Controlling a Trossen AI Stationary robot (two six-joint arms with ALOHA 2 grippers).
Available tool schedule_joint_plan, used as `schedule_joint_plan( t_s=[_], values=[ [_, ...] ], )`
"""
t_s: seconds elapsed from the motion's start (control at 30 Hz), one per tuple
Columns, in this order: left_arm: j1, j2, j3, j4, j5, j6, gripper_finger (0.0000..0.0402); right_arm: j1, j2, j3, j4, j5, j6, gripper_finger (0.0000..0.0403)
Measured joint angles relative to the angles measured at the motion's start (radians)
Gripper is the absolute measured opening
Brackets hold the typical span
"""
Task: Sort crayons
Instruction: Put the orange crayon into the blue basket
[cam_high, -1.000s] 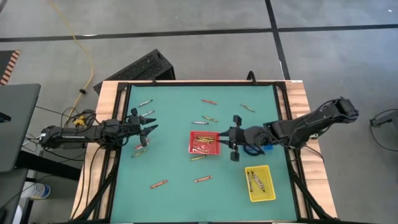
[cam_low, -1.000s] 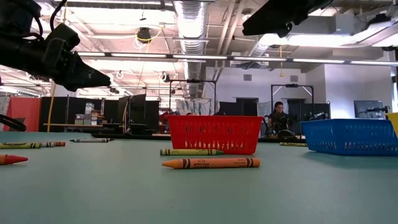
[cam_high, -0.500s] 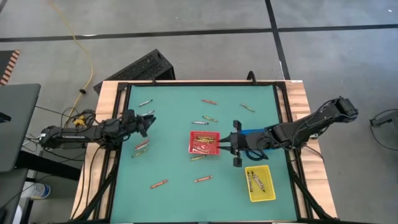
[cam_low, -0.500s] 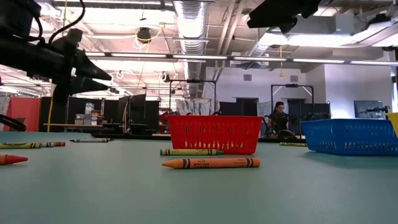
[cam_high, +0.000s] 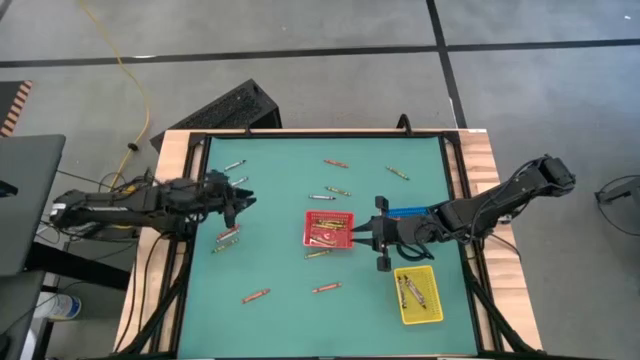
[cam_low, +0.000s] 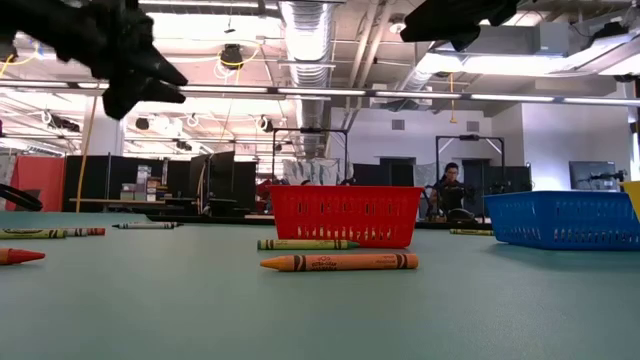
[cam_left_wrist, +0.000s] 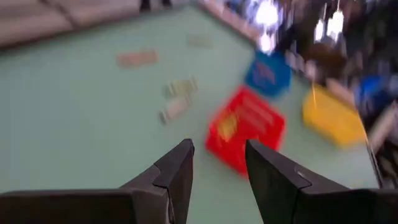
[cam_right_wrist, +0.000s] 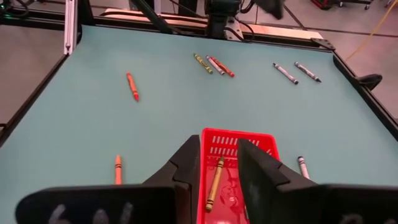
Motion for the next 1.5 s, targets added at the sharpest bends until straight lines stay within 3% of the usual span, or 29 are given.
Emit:
schedule_joint_plan(
  t_s=[0.1, 0.33, 0.47, 0.63, 0.87, 1.13, 1.5],
  values=[
    [-0.053, 0.131, 0.117, -0.157, 0.093, -0.057, 0.0135, 0.002, 0.0, 0.0, 0.0, 0.0, 0.0, 0.0101],
    [-0.272, 0.389, 0.236, -0.183, 0.178, -0.139, 0.0135, -0.001, 0.0, 0.0, 0.0, 0.001, 0.0, 0.0101],
    [-0.42, 0.521, 0.269, -0.164, 0.14, -0.192, 0.0135, -0.001, 0.0, 0.0, 0.0, 0.001, 0.0, 0.0101],
    [-0.589, 0.705, 0.275, -0.015, 0.111, -0.238, 0.0135, -0.001, 0.0, 0.0, 0.0, 0.004, -0.032, 0.0101],
    [-0.7, 0.913, 0.275, 0.158, -0.033, -0.335, 0.0135, -0.001, 0.0, 0.0, 0.001, 0.007, -0.05, 0.0101],
    [-0.739, 1.052, 0.351, 0.077, -0.152, -0.382, 0.0135, -0.001, 0.0, 0.0, -0.005, 0.007, -0.05, 0.0101],
    [-0.849, 1.069, 0.379, -0.01, -0.263, -0.552, 0.0135, -0.021, 0.0, 0.0, -0.079, 0.004, -0.053, 0.0101]
  ],
)
